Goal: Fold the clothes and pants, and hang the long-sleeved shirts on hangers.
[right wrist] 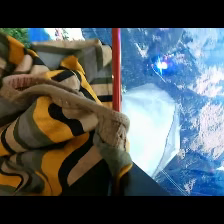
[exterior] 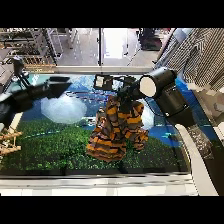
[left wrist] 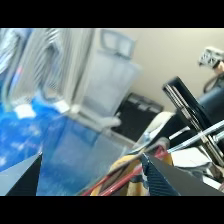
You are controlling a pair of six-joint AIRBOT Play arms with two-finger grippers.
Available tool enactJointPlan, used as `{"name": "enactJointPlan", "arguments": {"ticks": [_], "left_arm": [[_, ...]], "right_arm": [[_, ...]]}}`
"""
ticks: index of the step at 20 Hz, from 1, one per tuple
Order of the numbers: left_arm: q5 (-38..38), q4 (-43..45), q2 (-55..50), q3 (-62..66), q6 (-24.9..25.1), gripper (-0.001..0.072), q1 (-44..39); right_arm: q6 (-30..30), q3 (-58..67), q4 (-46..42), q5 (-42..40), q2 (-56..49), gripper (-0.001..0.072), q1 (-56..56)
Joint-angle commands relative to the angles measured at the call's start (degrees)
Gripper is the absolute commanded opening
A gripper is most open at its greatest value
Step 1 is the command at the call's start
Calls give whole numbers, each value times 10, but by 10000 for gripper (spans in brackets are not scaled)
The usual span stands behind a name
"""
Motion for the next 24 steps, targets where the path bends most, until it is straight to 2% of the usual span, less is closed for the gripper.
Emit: {"name": "enactJointPlan", "arguments": {"ticks": [1, 3, 5, 7, 8, 9, 11, 14, 17, 19, 20, 24], "left_arm": [[40, 126, 22, 79, -219, 715, 41], [59, 209, 57, 99, -376, 713, 70], [45, 310, 97, 100, -527, 711, 90], [-12, 408, 121, 99, -631, 712, 88], [-49, 432, 122, 96, -660, 712, 74], [-68, 433, 122, 80, -670, 712, 57], [-61, 415, 121, 25, -675, 711, 9], [50, 336, 112, -72, -674, 711, -70], [128, 197, 53, -91, -669, 711, -132], [134, 61, 7, -90, -617, 707, -158], [126, 19, -14, -85, -601, 701, -168], [97, 37, -64, -35, -595, 700, -199]], "right_arm": [[47, 0, 1, -3, 0, 15, -17], [101, 0, 0, -19, 0, 15, -43], [153, 3, 0, -40, 2, 15, -69], [181, 12, -2, -69, 9, 15, -90], [183, 17, -3, -86, 17, 15, -94], [177, 21, -3, -102, 26, 15, -97], [141, 24, -2, -124, 53, 15, -97], [94, 24, 12, -120, 96, 15, -97], [13, 24, 74, -77, 129, 15, -96], [5, 23, 94, -33, 136, 15, -96], [5, 23, 93, -11, 135, 15, -96], [3, 20, 96, 8, 134, 15, -96]]}}
